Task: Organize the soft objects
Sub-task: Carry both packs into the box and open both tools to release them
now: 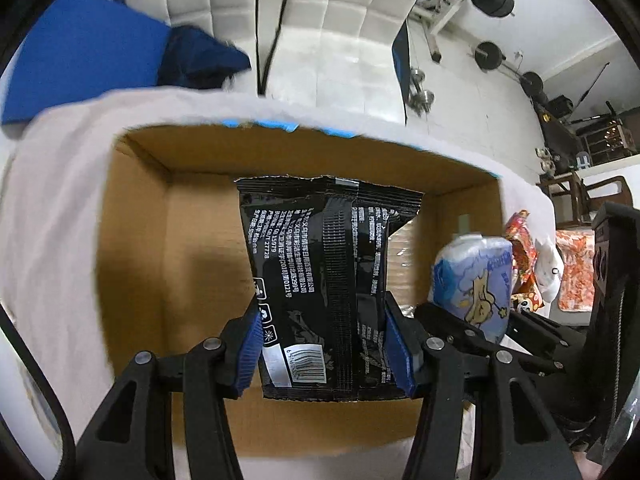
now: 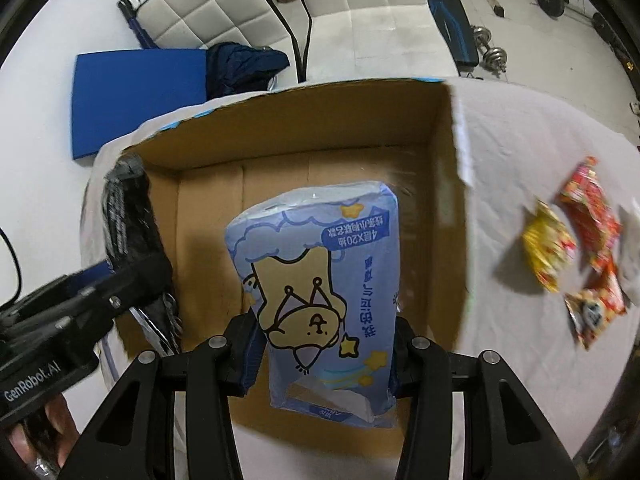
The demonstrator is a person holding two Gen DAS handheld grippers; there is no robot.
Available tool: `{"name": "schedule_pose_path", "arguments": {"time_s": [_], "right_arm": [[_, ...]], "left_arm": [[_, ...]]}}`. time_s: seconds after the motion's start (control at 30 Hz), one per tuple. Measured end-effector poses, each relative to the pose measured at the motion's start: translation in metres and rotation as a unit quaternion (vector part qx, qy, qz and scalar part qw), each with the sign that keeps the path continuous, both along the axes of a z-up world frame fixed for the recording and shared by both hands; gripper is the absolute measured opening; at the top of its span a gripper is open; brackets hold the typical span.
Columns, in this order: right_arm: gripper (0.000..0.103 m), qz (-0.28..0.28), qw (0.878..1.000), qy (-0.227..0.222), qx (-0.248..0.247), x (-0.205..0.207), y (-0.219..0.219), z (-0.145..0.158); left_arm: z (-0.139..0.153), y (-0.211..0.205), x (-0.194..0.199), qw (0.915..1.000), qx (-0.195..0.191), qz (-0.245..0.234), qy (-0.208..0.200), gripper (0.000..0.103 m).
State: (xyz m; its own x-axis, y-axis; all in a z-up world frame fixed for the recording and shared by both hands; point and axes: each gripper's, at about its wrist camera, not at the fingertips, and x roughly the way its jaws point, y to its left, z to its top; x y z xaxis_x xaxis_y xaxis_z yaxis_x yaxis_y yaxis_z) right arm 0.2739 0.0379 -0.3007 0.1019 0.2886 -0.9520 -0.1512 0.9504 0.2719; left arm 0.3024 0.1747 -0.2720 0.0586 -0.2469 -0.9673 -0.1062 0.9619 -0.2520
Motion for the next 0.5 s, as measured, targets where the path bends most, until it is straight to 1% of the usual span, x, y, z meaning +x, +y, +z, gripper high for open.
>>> {"name": "schedule_pose_path", "arguments": {"time_s": [0.1, 0.23, 0.33, 0.4, 0.43, 0.47, 0.5], "right_arm": [[0.05, -0.001, 1.0, 0.01, -0.003, 0.018, 0.016, -0.023], [0.052, 0.001, 1.0, 0.02, -0.013, 0.033, 0.029, -0.049], [0.052, -0.003, 0.999, 0.026, -0.023, 0.045, 0.033, -0.068], [0.053, -0.007, 0.999, 0.025, -0.027, 0.05, 0.033, -0.075], [0.058, -0.007, 0.999, 0.026, -0.029, 0.051, 0.035, -0.077], [0.06, -0.006, 0.999, 0.026, -0.03, 0.053, 0.036, -0.08], [0.065, -0.005, 0.999, 0.025, -0.033, 0.052, 0.039, -0.08]], "left_arm": [[-0.029, 0.003, 0.015, 0.9993, -0.024, -0.013, 0.024, 0.052], [-0.054, -0.001, 0.03, 0.9983, -0.034, -0.029, 0.038, 0.052], [-0.067, -0.004, 0.038, 0.997, -0.048, -0.039, 0.047, 0.052], [-0.073, -0.004, 0.04, 0.9964, -0.053, -0.041, 0.052, 0.053], [-0.075, -0.005, 0.041, 0.9961, -0.054, -0.042, 0.056, 0.053], [-0.076, -0.004, 0.043, 0.996, -0.055, -0.04, 0.059, 0.053], [-0.077, -0.004, 0.045, 0.9957, -0.055, -0.038, 0.063, 0.053]]}}
